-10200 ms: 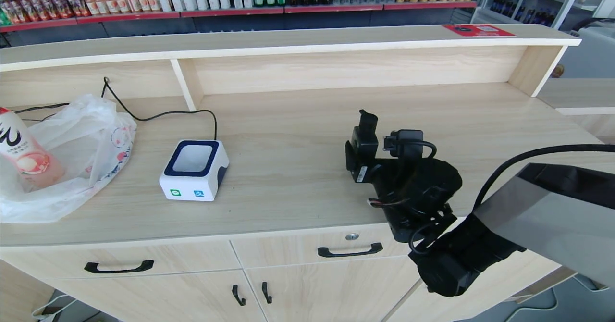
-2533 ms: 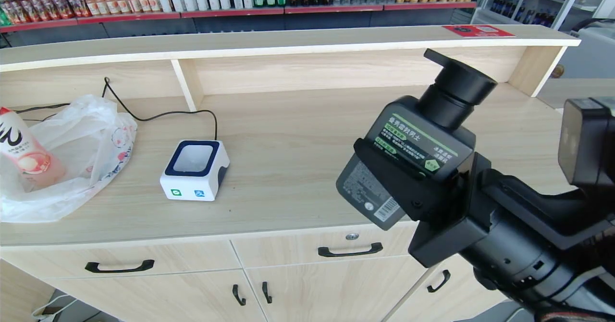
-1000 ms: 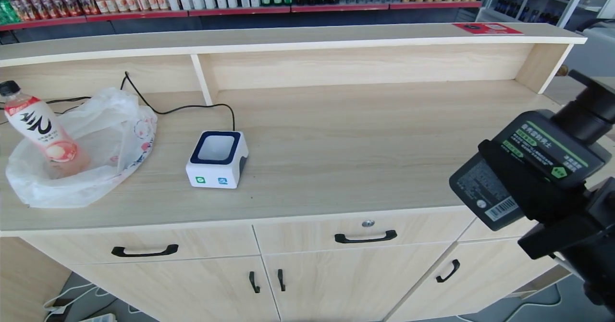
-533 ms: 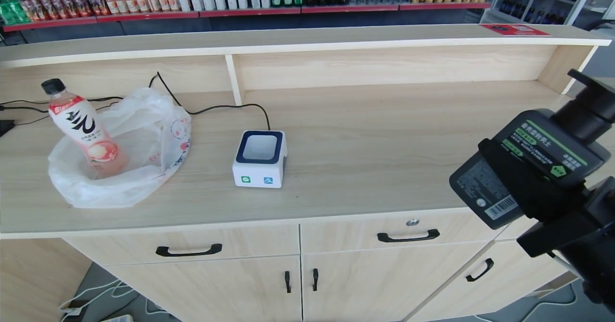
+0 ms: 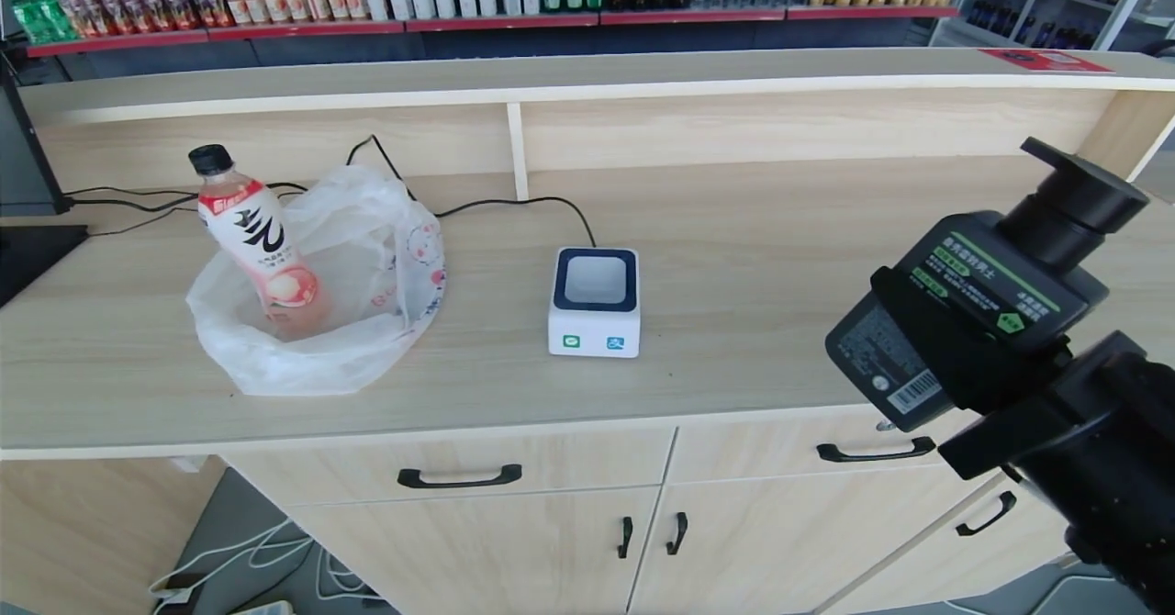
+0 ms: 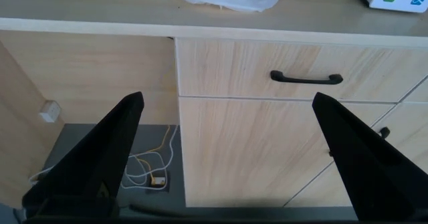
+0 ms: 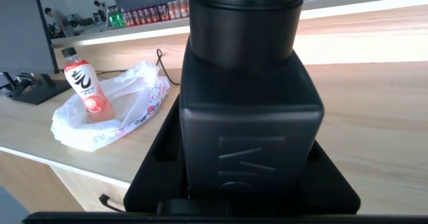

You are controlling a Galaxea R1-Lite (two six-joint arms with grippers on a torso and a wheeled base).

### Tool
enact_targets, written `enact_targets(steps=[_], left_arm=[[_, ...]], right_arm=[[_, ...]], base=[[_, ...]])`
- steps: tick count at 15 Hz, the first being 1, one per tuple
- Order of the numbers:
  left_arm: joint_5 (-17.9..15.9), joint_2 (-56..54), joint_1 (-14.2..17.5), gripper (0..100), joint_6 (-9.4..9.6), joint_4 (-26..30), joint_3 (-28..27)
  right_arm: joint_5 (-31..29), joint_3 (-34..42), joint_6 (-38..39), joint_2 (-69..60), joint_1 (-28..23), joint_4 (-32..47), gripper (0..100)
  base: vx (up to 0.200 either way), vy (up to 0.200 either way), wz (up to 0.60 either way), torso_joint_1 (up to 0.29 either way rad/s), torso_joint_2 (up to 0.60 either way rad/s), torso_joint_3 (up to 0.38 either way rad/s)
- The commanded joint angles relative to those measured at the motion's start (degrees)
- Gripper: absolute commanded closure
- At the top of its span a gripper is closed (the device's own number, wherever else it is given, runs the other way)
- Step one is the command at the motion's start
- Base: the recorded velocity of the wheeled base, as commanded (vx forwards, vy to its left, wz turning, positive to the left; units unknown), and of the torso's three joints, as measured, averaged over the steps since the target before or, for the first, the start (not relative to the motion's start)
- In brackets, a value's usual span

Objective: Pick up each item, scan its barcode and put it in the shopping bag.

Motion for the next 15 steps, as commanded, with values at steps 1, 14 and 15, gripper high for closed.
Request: enact_targets(steps=[1, 14, 15], left_arm=[[0.0, 0.0, 0.0, 0, -0.02, 0.0, 0.0], [0.0, 0.0, 0.0, 0, 0.25, 0.0, 0.0], [0.0, 0.0, 0.0, 0, 0.25, 0.0, 0.0]], right_arm=[[0.0, 0.0, 0.0, 0.8, 0.0, -0.1, 100], [15.9, -8.5, -7.2, 12.2, -9.6, -0.1, 100], [24.3, -10.4, -11.2, 14.0, -15.5, -0.1, 100]], base=[[0.000, 0.200, 0.00, 0.007, 0.01, 0.002], [0.000, 0.108, 0.00, 0.001, 0.00, 0.001], [0.000, 0.000, 0.00, 0.000, 0.00, 0.000]])
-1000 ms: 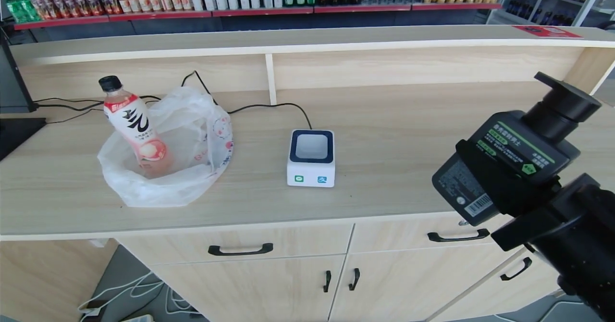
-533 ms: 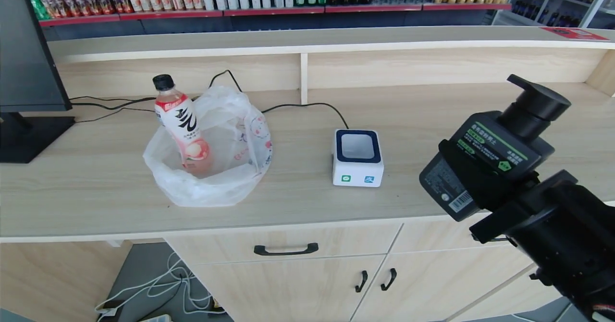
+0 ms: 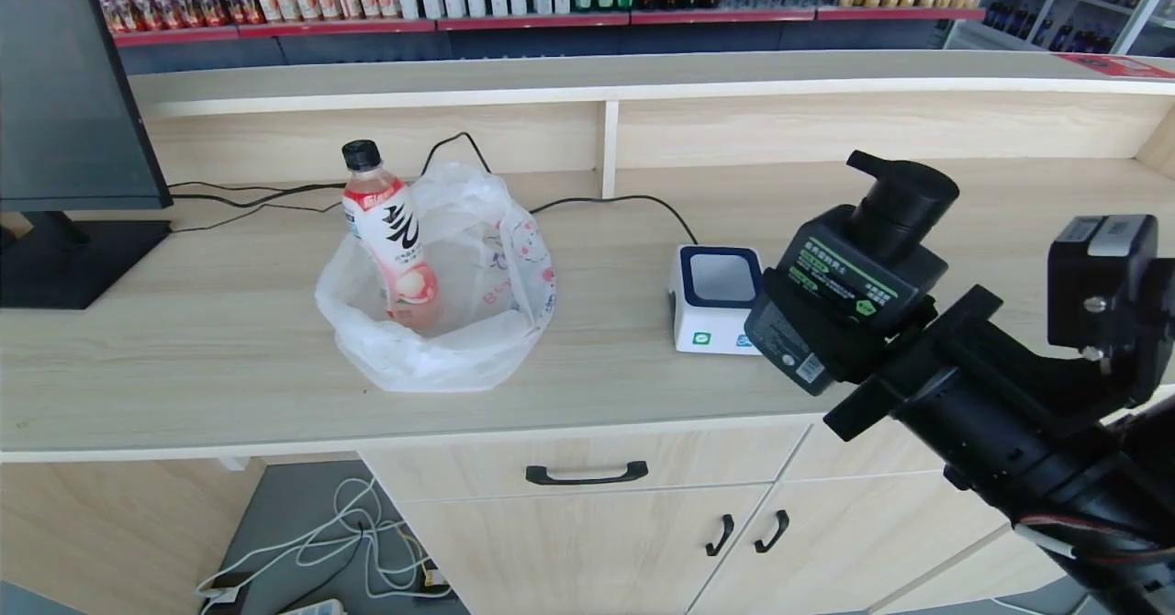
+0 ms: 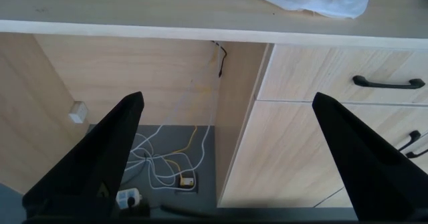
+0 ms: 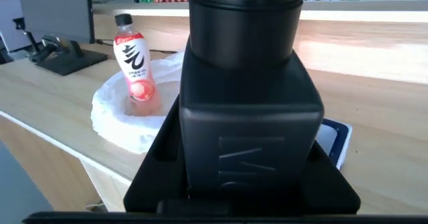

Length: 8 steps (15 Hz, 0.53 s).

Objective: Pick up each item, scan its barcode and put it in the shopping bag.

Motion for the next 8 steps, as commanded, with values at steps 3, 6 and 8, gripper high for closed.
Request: enact_targets(steps=[3, 6, 8], left_arm=[[0.0, 0.0, 0.0, 0, -0.10, 0.0, 0.0], [0.0, 0.0, 0.0, 0, -0.10, 0.0, 0.0], [0.0, 0.0, 0.0, 0, -0.10, 0.0, 0.0]], right_arm=[[15.8, -11.8, -11.4, 9.4, -12.5, -0.1, 100], [25.3, -22.0, -18.2, 15.9, -12.5, -0.1, 100], [27.8, -24.2, -20.3, 17.4, -12.8, -0.1, 100]], base=[[0.000, 0.000, 0.00, 0.000, 0.00, 0.000], [0.000, 0.000, 0.00, 0.000, 0.00, 0.000], [0.000, 0.000, 0.00, 0.000, 0.00, 0.000]])
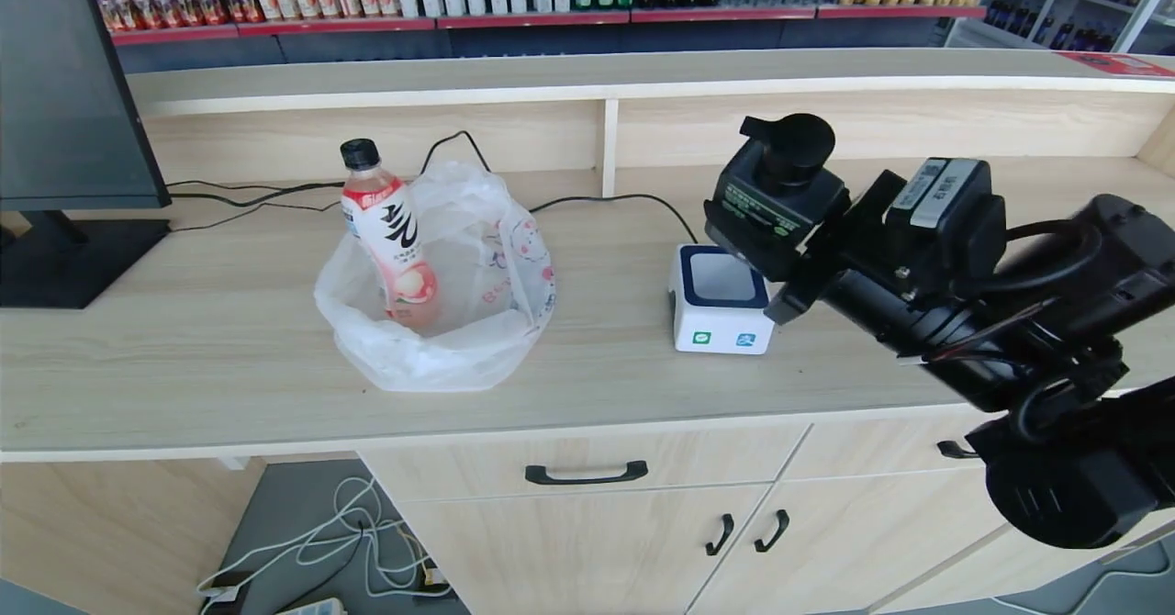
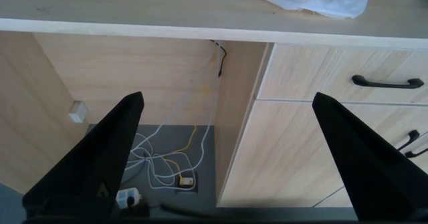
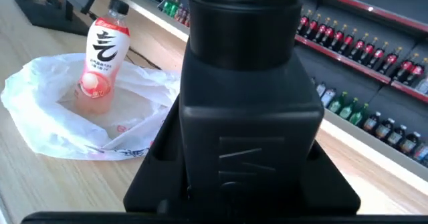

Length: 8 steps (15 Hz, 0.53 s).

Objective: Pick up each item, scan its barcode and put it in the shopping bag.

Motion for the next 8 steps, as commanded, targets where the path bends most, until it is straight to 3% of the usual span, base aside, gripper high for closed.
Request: enact_targets(steps=[1, 5, 8], left_arm=[[0.0, 0.0, 0.0, 0, 0.13, 0.1, 0.0], [0.0, 0.0, 0.0, 0, 0.13, 0.1, 0.0], [0.0, 0.0, 0.0, 0, 0.13, 0.1, 0.0]], right_arm=[[1.6, -2.6, -1.5, 4.3, -0.4, 0.0, 100], [11.1, -4.6, -8.3, 6.1, -2.4, 0.0, 100], [11.6, -7.0, -9.6, 8.4, -2.9, 0.0, 100]], base=[[0.000, 0.000, 0.00, 0.000, 0.00, 0.000], [0.000, 0.000, 0.00, 0.000, 0.00, 0.000], [0.000, 0.000, 0.00, 0.000, 0.00, 0.000]])
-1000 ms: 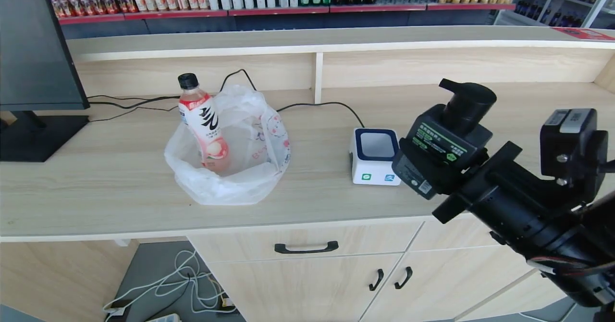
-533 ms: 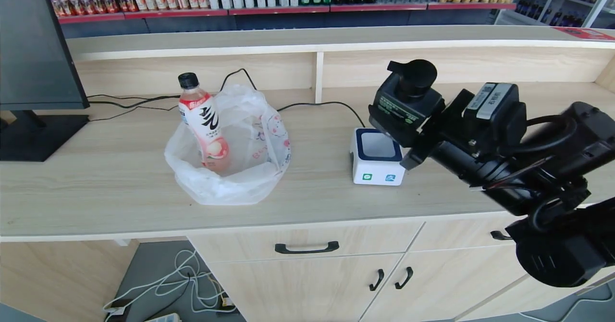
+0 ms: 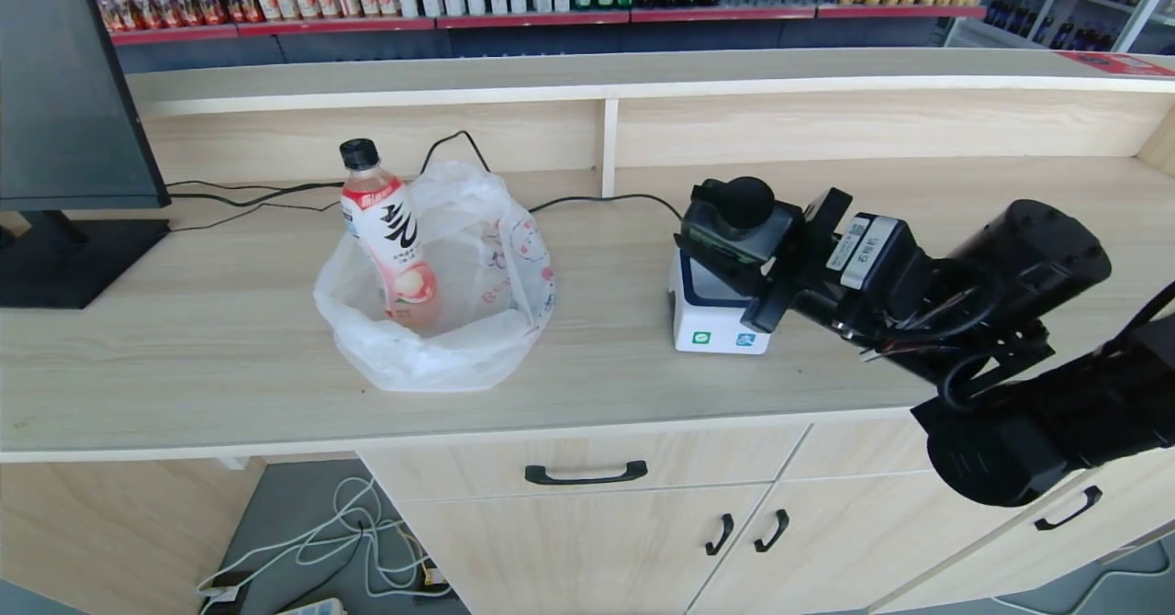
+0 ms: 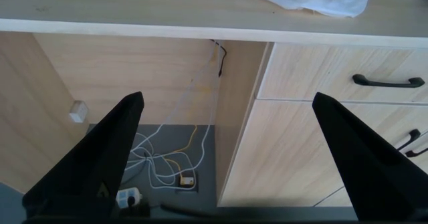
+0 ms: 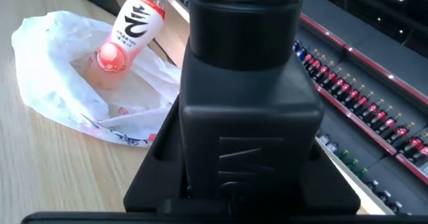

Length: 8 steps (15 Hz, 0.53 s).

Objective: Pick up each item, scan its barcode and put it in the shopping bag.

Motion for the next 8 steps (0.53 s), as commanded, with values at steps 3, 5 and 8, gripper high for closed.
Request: enact_targets(steps=[3, 5, 8], left_arm=[[0.0, 0.0, 0.0, 0, -0.01, 0.0, 0.0], [0.0, 0.0, 0.0, 0, -0.01, 0.0, 0.0], [0.0, 0.0, 0.0, 0, -0.01, 0.0, 0.0]], right_arm=[[2.4, -2.7, -1.3, 4.6, -3.9, 0.0, 100], [5.4, -6.1, -1.6, 7.2, -6.0, 0.0, 100], [8.0, -9.0, -1.6, 10.0, -6.0, 0.0, 100]], base=[[0.000, 0.000, 0.00, 0.000, 0.00, 0.000], [0.000, 0.000, 0.00, 0.000, 0.00, 0.000], [0.000, 0.000, 0.00, 0.000, 0.00, 0.000]])
